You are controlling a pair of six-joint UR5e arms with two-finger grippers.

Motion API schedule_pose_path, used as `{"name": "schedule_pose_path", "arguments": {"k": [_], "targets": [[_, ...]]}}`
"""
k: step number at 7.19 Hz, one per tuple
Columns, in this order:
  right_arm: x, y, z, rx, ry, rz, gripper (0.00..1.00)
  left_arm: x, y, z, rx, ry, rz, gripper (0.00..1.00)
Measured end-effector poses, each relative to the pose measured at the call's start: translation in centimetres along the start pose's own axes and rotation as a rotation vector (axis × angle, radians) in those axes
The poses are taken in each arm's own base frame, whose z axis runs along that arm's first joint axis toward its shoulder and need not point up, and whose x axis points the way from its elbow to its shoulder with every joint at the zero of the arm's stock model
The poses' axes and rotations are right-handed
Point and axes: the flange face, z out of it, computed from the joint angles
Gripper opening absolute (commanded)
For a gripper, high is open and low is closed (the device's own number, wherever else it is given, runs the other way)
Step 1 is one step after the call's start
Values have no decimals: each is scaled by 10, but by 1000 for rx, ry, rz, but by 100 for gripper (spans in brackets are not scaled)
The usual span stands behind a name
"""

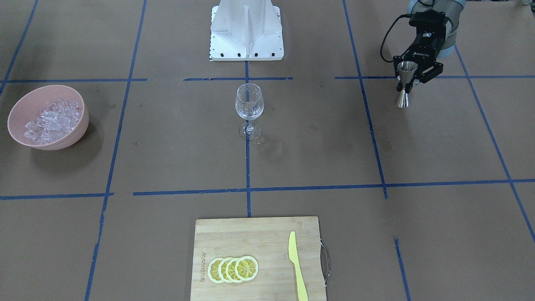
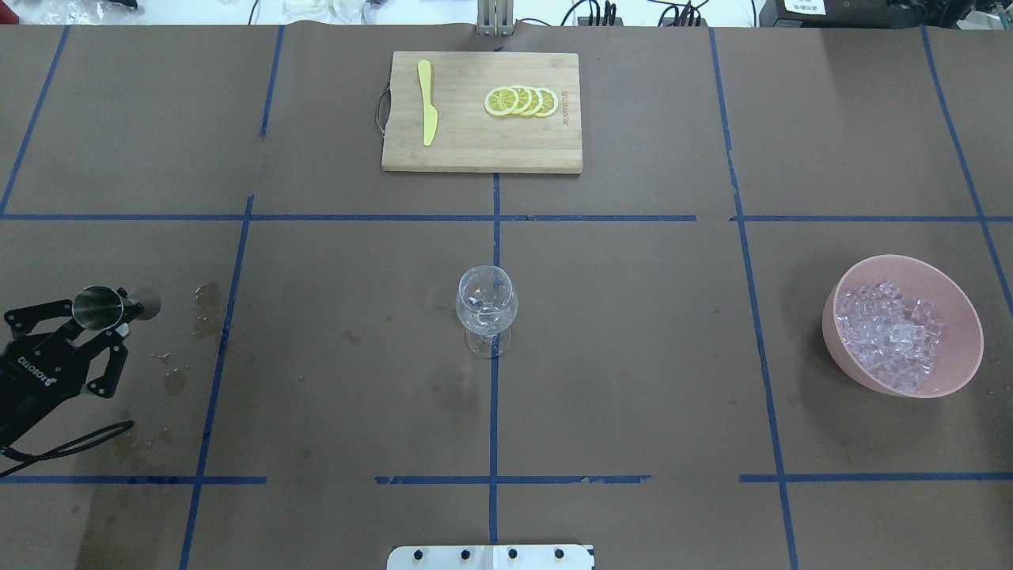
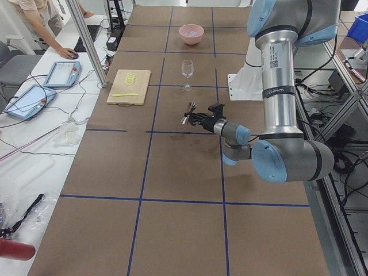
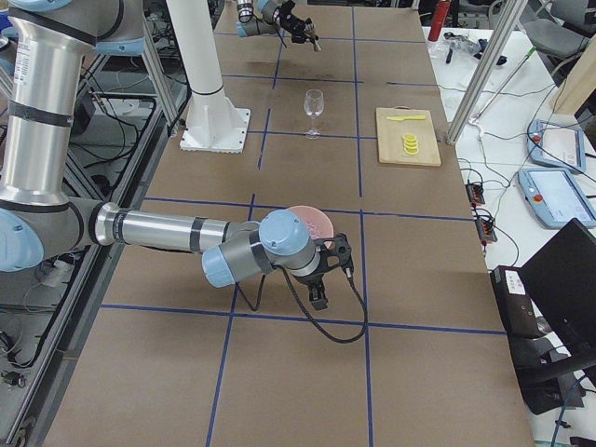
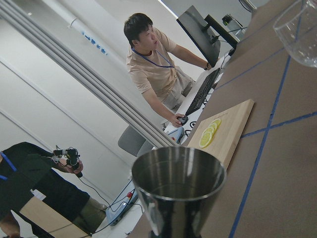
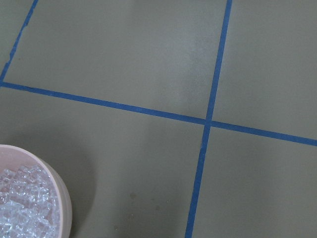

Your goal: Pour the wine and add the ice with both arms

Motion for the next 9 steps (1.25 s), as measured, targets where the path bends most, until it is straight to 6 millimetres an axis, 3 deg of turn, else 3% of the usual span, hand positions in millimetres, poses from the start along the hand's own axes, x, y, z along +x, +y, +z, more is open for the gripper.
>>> {"name": "schedule_pose_path", "arguments": {"k": [3,6,9], "targets": [[-1,-1,-1,2,1,-2,100,-4,17,-4,-49,-8,-131,0],[-2,-1,-1,3,1,-4,100,13,34,17,-198,-24,-322,0],[-2,-1,-1,3,0,-4,100,20,36,41,-256,-39,-407,0]]}}
